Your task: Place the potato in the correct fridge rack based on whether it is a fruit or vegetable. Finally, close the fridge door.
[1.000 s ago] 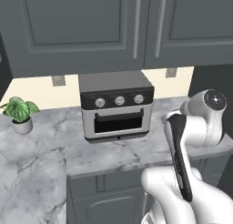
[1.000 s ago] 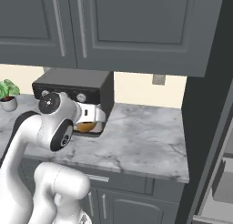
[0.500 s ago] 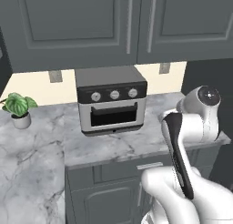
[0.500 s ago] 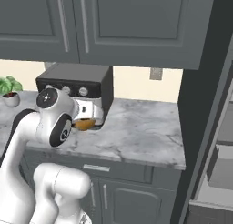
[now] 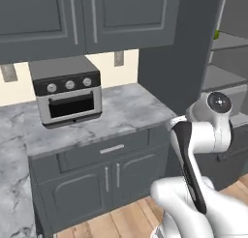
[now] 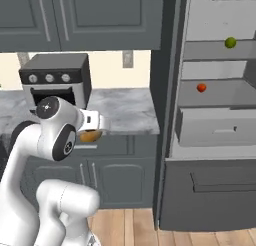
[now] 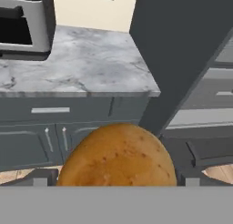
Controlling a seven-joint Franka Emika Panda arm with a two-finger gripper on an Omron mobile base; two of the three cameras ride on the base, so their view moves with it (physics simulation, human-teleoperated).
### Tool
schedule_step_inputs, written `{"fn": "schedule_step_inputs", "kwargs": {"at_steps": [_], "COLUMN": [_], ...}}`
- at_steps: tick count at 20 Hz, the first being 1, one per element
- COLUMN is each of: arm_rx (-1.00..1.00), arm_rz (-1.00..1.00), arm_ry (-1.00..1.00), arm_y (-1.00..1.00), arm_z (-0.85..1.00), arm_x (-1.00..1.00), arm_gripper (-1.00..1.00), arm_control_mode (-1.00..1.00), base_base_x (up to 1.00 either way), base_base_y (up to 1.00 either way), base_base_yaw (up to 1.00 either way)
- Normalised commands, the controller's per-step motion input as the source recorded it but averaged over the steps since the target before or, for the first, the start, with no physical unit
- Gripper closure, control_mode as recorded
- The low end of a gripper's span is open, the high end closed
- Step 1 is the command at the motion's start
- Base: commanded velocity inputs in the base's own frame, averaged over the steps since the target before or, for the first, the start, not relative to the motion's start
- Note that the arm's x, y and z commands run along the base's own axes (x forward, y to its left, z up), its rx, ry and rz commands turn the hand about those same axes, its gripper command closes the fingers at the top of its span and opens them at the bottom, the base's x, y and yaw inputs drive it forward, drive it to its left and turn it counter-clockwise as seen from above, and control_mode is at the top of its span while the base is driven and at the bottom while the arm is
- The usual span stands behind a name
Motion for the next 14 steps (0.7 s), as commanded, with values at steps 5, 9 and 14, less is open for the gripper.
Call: {"fn": "schedule_step_inputs", "kwargs": {"at_steps": [5, 9, 14], "arm_rx": [0.00, 0.00, 0.00], "arm_rz": [0.00, 0.00, 0.00], "arm_ry": [0.00, 0.00, 0.00], "arm_y": [0.00, 0.00, 0.00], "arm_z": [0.00, 0.00, 0.00], "arm_x": [0.00, 0.00, 0.00], "arm_gripper": [1.00, 1.00, 1.00], "arm_control_mode": [1.00, 1.00, 1.00], "base_base_x": [-0.08, 0.11, 0.33], "base_base_y": [-0.80, -0.88, -0.89], "base_base_yaw": [-0.37, -0.13, 0.04]}}
